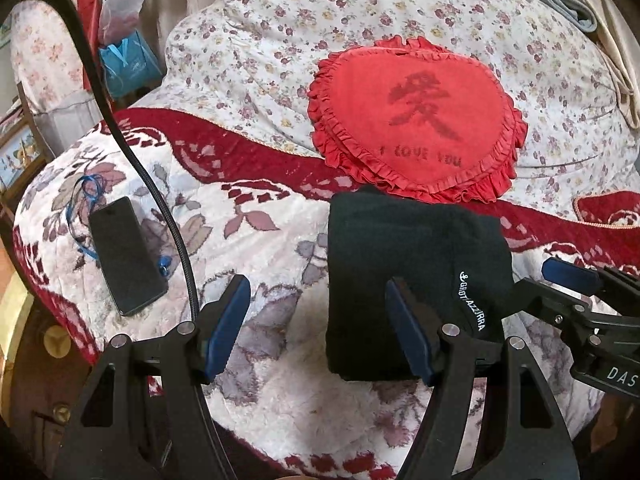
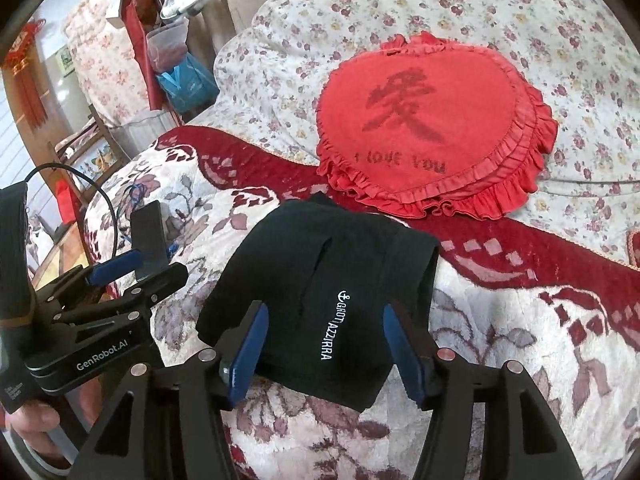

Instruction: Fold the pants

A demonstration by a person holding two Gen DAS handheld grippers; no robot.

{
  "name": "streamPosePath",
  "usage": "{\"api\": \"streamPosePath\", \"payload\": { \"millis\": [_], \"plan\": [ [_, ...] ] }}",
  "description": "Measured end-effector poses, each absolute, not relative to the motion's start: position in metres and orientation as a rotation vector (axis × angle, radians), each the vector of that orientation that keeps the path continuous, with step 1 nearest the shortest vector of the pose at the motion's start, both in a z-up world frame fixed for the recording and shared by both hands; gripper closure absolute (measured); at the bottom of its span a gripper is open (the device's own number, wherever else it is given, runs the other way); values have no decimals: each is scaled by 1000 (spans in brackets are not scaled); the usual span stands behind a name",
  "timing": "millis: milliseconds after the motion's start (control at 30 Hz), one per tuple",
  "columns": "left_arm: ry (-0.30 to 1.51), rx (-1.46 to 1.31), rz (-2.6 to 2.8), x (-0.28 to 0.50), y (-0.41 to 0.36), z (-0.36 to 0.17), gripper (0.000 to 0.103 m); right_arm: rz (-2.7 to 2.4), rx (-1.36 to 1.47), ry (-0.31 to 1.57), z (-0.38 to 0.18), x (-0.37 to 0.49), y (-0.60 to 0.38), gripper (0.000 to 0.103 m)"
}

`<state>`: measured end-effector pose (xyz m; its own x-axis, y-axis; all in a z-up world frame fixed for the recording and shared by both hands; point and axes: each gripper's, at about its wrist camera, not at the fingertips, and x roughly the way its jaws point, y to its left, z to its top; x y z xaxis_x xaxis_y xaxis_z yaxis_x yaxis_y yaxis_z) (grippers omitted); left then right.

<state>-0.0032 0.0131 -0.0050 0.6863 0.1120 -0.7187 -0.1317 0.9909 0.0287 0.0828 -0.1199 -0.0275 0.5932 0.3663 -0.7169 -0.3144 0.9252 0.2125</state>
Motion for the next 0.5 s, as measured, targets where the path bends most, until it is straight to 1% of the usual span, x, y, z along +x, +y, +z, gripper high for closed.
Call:
{"api": "streamPosePath", "payload": {
  "millis": [500],
  "plan": [
    [803, 26, 178, -5, 11, -8, 33, 402, 71, 862, -30, 83, -116, 43]
  ]
}}
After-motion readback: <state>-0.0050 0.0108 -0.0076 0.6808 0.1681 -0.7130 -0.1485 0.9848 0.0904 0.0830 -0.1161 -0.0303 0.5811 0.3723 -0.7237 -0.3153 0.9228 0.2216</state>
